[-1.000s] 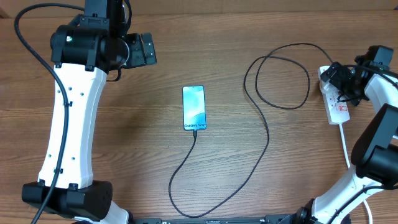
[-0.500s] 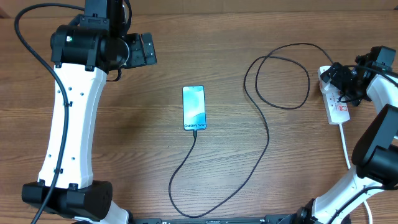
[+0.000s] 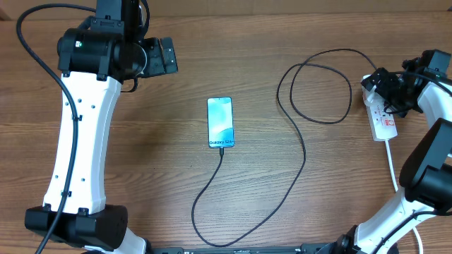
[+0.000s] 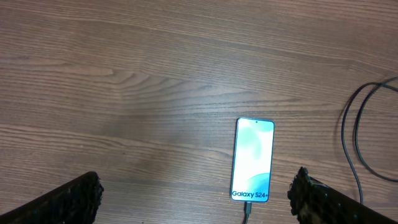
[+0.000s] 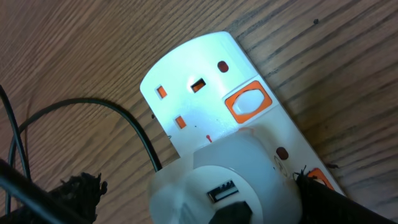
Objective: Plug charger to phone and switch on socket
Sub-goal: 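Press the orange switch beside the plugged charger with the right gripper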
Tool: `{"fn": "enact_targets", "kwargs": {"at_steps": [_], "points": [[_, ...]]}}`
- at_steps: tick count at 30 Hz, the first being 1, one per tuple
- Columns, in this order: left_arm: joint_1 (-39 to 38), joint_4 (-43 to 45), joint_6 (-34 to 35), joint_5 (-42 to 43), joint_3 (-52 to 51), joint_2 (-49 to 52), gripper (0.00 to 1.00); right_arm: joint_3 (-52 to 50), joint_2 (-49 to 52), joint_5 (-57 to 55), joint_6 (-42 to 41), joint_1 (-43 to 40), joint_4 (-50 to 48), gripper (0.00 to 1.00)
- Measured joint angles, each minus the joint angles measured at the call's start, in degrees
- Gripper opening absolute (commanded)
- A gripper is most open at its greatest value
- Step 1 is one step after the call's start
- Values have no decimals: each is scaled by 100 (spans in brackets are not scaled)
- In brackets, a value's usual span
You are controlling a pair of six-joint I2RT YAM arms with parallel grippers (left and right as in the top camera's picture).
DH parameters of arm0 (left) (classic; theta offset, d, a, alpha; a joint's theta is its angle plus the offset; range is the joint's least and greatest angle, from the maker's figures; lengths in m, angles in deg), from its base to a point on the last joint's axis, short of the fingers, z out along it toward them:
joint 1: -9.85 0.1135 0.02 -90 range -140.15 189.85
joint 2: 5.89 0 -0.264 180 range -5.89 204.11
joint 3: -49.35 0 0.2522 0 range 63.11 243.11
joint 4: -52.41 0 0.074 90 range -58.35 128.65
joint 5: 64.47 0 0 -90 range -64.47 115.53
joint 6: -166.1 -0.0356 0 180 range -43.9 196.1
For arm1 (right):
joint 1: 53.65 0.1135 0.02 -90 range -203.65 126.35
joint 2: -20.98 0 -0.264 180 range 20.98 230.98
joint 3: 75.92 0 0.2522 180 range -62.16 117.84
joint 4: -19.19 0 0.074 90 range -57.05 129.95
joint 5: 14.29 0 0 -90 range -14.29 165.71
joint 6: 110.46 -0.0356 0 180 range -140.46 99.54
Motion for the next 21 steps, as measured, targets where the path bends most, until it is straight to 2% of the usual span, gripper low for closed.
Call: {"fn": "enact_targets", "kwargs": {"at_steps": [21], "points": [[0,0,0,0,0,0,100,24,0,-136,-125,68,212,97]]}}
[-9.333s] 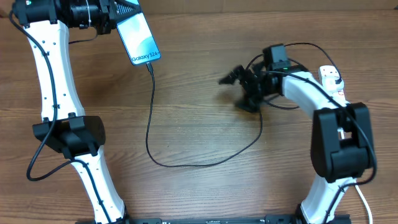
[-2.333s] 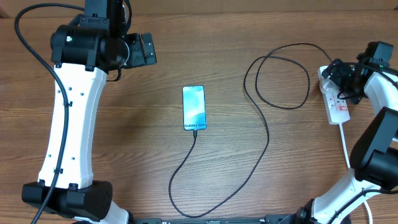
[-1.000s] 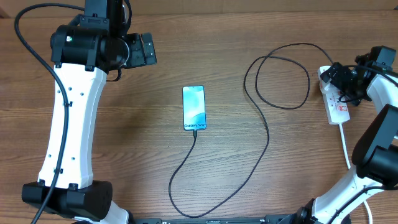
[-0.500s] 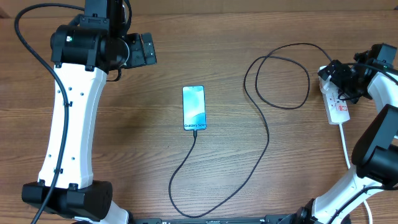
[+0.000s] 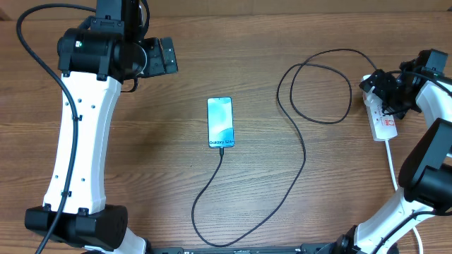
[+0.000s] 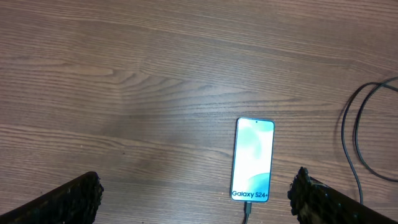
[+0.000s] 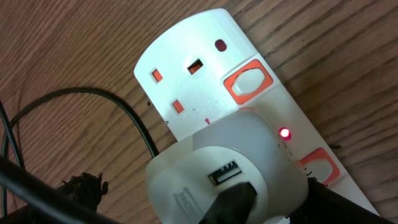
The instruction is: Plug charger to phone and switch on socket
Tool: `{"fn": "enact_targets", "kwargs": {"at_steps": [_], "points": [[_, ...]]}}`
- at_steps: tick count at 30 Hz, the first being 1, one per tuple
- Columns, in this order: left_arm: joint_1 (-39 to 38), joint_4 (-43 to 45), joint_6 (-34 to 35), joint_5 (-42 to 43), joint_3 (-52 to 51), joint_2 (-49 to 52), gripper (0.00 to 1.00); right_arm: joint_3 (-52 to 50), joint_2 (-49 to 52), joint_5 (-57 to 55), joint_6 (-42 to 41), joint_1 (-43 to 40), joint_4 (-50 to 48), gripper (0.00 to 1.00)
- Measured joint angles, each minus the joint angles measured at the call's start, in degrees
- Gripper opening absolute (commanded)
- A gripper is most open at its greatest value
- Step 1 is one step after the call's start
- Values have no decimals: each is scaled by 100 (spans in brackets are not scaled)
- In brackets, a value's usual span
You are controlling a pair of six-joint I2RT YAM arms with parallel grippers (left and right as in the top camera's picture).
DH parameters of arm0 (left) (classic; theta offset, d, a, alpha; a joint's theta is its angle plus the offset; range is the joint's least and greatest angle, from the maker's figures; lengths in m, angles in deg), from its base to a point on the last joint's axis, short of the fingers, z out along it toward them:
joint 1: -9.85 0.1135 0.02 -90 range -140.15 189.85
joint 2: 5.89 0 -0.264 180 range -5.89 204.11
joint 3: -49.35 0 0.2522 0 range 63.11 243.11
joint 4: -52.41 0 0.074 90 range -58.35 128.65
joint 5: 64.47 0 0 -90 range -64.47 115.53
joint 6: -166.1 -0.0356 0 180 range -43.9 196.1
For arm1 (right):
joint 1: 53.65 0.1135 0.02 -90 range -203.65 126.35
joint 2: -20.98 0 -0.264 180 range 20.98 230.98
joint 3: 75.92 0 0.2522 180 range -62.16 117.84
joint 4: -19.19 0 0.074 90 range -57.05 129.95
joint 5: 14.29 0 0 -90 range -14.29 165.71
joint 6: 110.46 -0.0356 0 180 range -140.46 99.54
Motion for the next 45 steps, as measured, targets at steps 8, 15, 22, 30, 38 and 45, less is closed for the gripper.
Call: {"fn": "enact_targets", "kwargs": {"at_steps": [8,15,22,30,38,45], "points": [[0,0,0,0,0,0,100,15,0,-33,-61,4,35,96],[0,0,0,0,0,0,100,68,-262,-85,-157,81,566,96],[0,0,0,0,0,0,100,74,-1880,-468,-389,83,1252,100],[0,0,0,0,0,0,100,81,-2498,-664,-719,83,2103,100],[0,0,0,0,0,0,100,81,-2498,-688,-758,83,2284,100],[0,0,0,0,0,0,100,81,-2498,-706,-758,83,2284,100]]}}
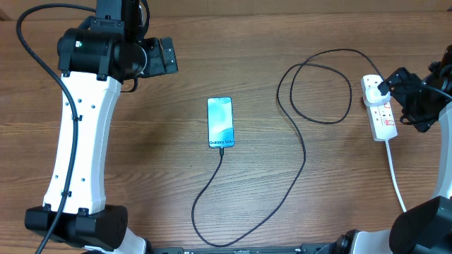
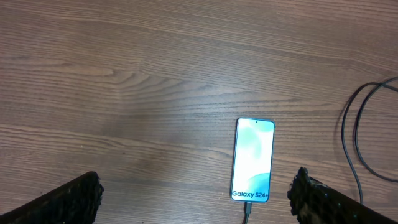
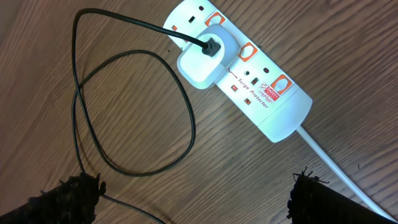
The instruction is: Plug charger to phone and switch on socket
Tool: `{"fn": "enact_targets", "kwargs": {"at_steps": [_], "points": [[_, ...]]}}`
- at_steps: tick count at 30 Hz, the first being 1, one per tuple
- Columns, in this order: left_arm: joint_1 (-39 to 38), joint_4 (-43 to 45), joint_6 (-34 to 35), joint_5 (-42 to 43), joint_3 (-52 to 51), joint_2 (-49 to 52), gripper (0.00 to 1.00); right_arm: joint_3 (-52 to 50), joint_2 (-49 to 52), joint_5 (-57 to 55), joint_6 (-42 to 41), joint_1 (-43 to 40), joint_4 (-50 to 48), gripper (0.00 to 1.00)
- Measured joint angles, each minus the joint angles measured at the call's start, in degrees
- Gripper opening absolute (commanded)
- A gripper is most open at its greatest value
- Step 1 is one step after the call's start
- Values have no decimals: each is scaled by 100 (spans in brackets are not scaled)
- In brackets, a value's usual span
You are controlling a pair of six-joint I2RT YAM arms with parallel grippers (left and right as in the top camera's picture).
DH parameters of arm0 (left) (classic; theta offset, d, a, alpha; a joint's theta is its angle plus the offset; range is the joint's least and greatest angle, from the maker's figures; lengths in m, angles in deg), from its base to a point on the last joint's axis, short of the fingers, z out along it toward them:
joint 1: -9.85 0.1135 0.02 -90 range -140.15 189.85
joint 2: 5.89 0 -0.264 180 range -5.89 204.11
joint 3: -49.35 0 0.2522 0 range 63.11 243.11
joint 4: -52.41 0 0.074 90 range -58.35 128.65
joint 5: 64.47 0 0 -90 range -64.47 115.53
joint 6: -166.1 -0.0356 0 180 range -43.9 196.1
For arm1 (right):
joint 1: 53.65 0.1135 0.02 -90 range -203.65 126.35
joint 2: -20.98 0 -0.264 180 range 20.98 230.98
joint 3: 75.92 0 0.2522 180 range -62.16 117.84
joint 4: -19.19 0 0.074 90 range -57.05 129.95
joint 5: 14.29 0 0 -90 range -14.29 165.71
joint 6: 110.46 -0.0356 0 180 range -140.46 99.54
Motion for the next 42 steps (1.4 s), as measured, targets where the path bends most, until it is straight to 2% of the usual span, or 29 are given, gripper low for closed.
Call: {"fn": "enact_targets", "kwargs": {"at_steps": [25,28,34,42], "points": [[-4,-81,-68,-68,0,-2,100,0,0,0,-2,0,2,100],[-4,166,-109,-129,-26,-111,100,0,0,0,-2,0,0,100],[-42,1467,-109,-157,-603,-1226,100,0,0,0,0,0,0,100],[-52,5086,-94,-162,-4170,-3757,100,0,0,-7,0,0,-2,100]]}}
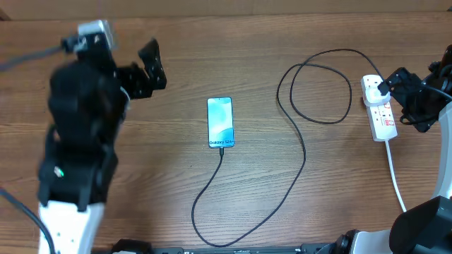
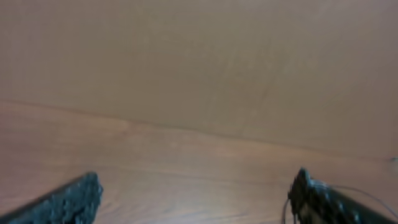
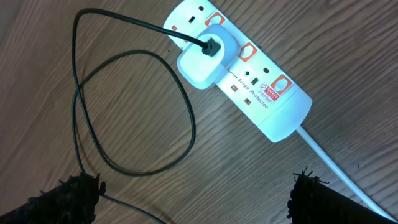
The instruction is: Plug charger to phone and switch on socket
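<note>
The phone (image 1: 219, 122) lies face up mid-table with its screen lit. A black cable (image 1: 296, 162) runs from its lower end, loops, and ends in the white adapter (image 3: 202, 59) plugged into the white power strip (image 3: 267, 102). My right gripper (image 3: 194, 200) hangs open well above the strip and touches nothing. My left gripper (image 1: 152, 67) is open at the far left, away from the phone. The left arm is blurred. The left wrist view shows only table and the back wall between the fingertips (image 2: 74, 199).
The strip's white lead (image 1: 393, 169) runs toward the near right edge. The cable's big loop (image 3: 134, 112) lies left of the strip. A plain wall (image 2: 199, 56) stands behind the table's far edge.
The left arm has moved. Its wrist camera looked down on the phone and now faces the back wall, blurred. The right arm, phone, cable and strip are unchanged.
My right gripper was first low over the strip beside the adapter, with no light showing. Then a red light glowed by the adapter. Later the right gripper was high and open over the strip. The phone stayed plugged in, and the left arm has now shifted.
</note>
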Tool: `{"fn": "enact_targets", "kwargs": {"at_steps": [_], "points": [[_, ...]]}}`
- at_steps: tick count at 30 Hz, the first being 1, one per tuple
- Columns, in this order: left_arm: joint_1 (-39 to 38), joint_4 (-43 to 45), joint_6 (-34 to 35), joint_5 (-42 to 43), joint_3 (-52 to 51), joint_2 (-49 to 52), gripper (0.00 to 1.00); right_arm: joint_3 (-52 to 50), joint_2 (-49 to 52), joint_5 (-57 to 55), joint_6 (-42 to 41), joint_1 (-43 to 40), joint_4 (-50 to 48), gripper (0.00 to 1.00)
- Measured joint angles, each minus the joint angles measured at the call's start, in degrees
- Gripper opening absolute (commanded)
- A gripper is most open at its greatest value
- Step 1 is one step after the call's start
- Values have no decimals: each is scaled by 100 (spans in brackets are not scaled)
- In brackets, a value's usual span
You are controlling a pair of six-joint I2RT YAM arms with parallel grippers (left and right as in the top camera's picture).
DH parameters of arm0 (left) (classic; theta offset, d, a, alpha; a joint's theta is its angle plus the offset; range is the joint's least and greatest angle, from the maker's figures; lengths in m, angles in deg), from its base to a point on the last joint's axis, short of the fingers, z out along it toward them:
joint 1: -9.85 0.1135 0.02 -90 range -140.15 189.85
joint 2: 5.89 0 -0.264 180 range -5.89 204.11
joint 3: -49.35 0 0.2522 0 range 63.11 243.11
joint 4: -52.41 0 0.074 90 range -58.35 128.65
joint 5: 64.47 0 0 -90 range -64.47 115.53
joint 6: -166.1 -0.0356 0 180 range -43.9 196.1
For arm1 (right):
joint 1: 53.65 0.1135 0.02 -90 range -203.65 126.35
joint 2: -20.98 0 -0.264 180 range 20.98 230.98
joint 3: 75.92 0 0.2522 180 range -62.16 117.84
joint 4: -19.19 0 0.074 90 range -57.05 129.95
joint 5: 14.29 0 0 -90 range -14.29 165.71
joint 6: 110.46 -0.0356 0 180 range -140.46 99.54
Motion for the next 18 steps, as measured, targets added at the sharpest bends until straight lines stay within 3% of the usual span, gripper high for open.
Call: {"fn": "enact_targets", "kwargs": {"at_steps": [8,11,18], "points": [[151,5727,125,210,-4409,-2621,100,0,0,0,-4,0,2,100],[448,6236,142,232,-5434,-3346,100,0,0,2,-2,0,4,100],[1145,5204,142,251,-6452,-4795,100,0,0,0,-4,0,0,100]]}}
